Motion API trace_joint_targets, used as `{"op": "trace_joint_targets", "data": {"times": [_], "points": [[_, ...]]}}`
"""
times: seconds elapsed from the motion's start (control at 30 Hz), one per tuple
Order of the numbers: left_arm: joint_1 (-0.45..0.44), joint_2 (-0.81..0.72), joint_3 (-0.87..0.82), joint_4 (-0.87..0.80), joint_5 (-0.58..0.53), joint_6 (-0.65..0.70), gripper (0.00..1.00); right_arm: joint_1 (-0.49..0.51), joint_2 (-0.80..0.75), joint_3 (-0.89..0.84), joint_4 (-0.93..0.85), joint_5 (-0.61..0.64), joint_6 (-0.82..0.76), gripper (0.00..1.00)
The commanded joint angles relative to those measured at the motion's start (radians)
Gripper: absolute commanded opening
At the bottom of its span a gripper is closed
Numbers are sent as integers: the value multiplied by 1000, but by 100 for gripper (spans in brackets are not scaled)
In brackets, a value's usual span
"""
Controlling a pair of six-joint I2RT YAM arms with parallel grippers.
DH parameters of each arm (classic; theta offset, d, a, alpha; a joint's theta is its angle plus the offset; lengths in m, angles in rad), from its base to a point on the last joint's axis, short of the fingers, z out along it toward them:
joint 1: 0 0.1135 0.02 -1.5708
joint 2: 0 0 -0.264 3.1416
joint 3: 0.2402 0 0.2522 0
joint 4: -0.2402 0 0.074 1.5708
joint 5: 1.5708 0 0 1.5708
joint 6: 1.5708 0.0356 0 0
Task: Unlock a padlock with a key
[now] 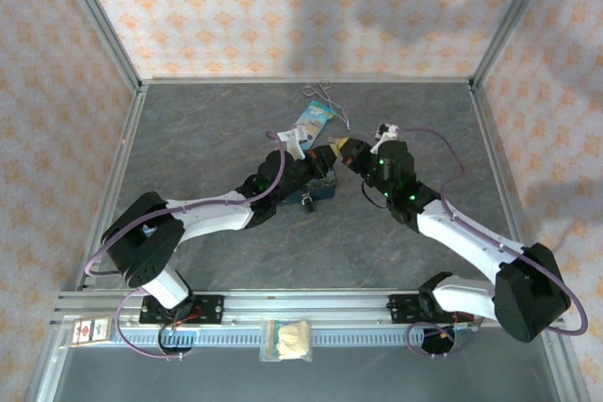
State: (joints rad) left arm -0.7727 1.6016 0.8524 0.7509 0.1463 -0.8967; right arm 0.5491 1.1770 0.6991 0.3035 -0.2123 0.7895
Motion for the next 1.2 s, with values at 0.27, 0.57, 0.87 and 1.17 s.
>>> {"op": "trace_joint_targets", "data": {"times": [0.27,0.57,0.87,1.17], "points": [[118,-143,2,-238,122,245,0,-83,-37,83,-118,-21,-173,65],[207,-233,71,-504,379,565,0,-180,38,126,-25,-595,-379,63],[233,-314,91,-575,550,739,0,-183,113,146,43,-920,-448,45],[246,-290,132,-653,673,787,0,-172,129,147,65,-1000,-458,36]]}}
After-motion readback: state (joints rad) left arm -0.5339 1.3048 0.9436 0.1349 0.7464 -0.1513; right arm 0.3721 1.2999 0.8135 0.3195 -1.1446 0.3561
